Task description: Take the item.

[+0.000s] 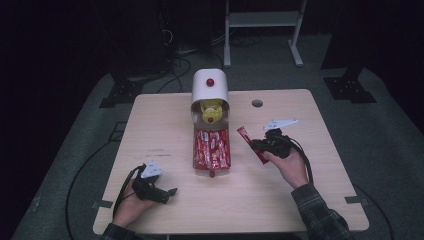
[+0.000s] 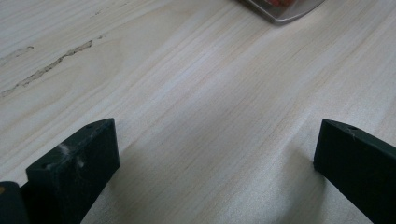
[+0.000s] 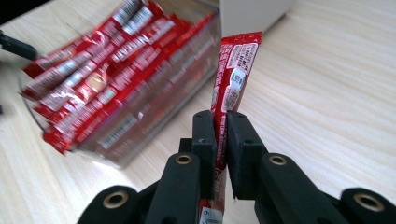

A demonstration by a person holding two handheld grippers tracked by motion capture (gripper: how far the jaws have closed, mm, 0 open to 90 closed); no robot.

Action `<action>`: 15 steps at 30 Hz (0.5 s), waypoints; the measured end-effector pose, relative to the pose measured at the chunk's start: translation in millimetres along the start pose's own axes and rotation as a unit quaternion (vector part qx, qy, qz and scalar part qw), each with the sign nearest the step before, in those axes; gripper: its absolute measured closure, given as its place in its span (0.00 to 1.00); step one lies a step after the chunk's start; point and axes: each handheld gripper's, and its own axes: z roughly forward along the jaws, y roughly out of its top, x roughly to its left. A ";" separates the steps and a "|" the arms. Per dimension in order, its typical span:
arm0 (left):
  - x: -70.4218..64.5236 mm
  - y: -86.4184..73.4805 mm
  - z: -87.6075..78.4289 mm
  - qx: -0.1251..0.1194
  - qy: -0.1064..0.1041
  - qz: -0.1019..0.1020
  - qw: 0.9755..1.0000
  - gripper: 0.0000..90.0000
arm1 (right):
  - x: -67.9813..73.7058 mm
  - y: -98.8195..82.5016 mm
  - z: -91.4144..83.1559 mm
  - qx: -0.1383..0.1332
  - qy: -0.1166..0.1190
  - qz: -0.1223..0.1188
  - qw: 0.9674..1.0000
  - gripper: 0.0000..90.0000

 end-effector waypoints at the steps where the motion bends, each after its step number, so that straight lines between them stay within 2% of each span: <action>1: 0.0 0.0 0.0 0.000 0.000 0.000 1.000 0.00 | -1.5 -1.9 1.0 0.003 -0.002 0.002 1.000 0.91; 10: 0.0 0.0 0.0 0.000 0.000 0.000 1.000 0.00 | -13.5 -20.1 18.5 0.028 -0.009 0.011 1.000 0.91; 15: -0.2 -0.1 0.0 0.000 0.000 -0.001 1.000 0.00 | -13.2 -24.8 28.9 0.040 -0.011 0.007 0.999 0.91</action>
